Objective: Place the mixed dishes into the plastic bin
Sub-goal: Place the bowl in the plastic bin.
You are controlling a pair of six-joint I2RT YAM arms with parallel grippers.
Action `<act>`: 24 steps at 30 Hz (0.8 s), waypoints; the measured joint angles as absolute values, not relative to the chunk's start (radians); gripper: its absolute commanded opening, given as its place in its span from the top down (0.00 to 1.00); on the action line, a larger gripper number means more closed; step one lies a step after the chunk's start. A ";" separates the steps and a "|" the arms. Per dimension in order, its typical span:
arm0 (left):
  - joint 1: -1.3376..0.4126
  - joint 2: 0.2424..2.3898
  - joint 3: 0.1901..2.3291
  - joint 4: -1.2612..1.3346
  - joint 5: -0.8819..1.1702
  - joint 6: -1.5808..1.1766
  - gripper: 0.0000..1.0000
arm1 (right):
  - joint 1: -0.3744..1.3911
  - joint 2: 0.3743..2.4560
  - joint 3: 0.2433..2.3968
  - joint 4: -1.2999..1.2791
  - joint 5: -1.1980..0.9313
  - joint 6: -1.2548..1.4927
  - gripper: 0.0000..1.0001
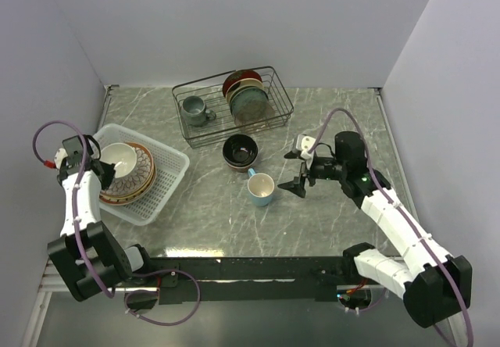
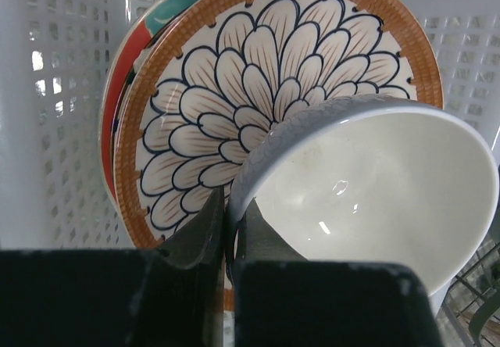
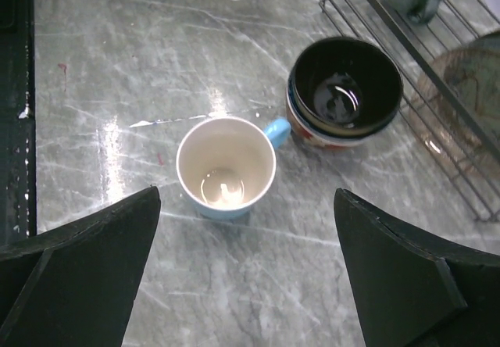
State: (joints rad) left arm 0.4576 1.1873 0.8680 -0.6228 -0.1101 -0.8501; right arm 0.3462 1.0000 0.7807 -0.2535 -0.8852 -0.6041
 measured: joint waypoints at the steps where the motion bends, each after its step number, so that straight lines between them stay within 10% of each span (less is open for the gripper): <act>1: 0.463 1.197 0.868 -0.617 -0.105 -0.850 0.99 | 0.333 0.995 0.772 -0.248 -0.896 -0.598 0.00; 11: 0.479 1.305 0.883 -0.588 -0.080 -0.851 0.85 | 0.247 0.969 0.746 -0.216 -1.007 -0.569 0.00; 14: 0.483 1.328 0.901 -0.582 -0.075 -0.851 0.69 | 0.234 0.963 0.745 -0.216 -1.022 -0.569 0.00; 18: 0.489 1.339 0.908 -0.572 -0.065 -0.847 0.11 | 0.225 0.957 0.745 -0.216 -1.036 -0.572 0.00; 24: 0.493 1.330 0.928 -0.591 -0.065 -0.848 0.01 | 0.217 0.955 0.745 -0.218 -1.041 -0.585 0.00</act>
